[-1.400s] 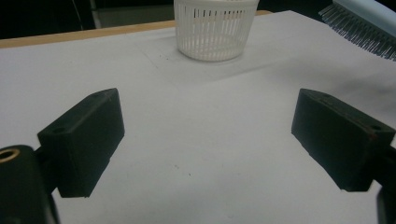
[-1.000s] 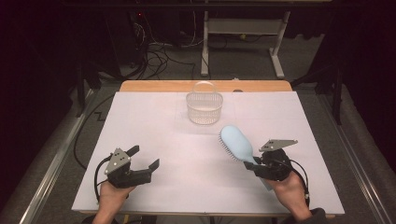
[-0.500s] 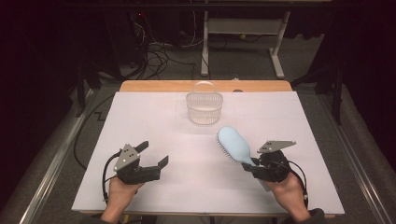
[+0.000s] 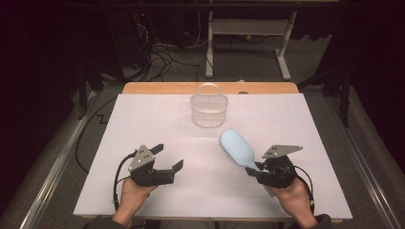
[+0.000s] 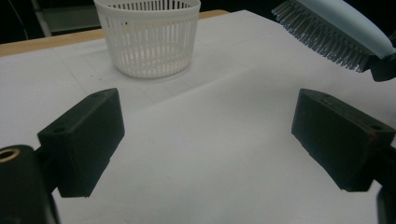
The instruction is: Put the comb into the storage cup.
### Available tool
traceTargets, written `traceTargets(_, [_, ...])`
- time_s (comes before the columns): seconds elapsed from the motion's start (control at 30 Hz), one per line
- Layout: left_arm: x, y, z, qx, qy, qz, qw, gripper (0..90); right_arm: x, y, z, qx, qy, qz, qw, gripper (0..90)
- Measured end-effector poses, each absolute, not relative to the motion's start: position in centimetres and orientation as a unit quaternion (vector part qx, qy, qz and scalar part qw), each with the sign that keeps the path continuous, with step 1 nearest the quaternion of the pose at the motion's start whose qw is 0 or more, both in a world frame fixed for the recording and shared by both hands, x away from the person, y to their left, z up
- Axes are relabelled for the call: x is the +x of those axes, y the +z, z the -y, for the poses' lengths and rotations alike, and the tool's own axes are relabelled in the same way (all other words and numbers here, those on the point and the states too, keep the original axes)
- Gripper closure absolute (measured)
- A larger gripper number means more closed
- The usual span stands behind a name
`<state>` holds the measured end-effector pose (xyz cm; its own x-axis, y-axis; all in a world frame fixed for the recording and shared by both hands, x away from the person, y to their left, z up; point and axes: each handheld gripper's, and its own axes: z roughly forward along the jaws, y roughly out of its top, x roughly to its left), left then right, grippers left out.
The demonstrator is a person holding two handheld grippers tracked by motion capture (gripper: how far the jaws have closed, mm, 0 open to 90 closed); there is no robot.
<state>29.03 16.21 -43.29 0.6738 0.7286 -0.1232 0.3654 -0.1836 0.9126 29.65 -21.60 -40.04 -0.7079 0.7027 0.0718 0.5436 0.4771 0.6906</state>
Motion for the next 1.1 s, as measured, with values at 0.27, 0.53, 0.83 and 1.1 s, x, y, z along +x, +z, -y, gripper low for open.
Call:
traceTargets(0.27, [29.0, -43.4, -15.2, 0.759, 0.167, -0.357, 0.518, 8.7, 29.5, -40.1, 21.3, 0.361, 0.358, -0.854, 0.109, 69.6])
traceTargets(0.53, [29.3, -43.1, -14.2, 0.761, 0.167, -0.347, 0.522, 8.7, 29.4, -40.0, 21.2, 0.353, 0.356, -0.858, 0.108, 69.7])
traceTargets(0.83, [29.7, -42.8, -12.7, 0.766, 0.148, -0.337, 0.527, 8.7, 29.3, -39.8, 21.3, 0.355, 0.362, -0.855, 0.110, 69.7])
traceTargets(1.1, [29.8, -42.4, -11.5, 0.763, 0.125, -0.325, 0.545, 8.7, 29.2, -39.9, 21.2, 0.350, 0.363, -0.856, 0.113, 69.6])
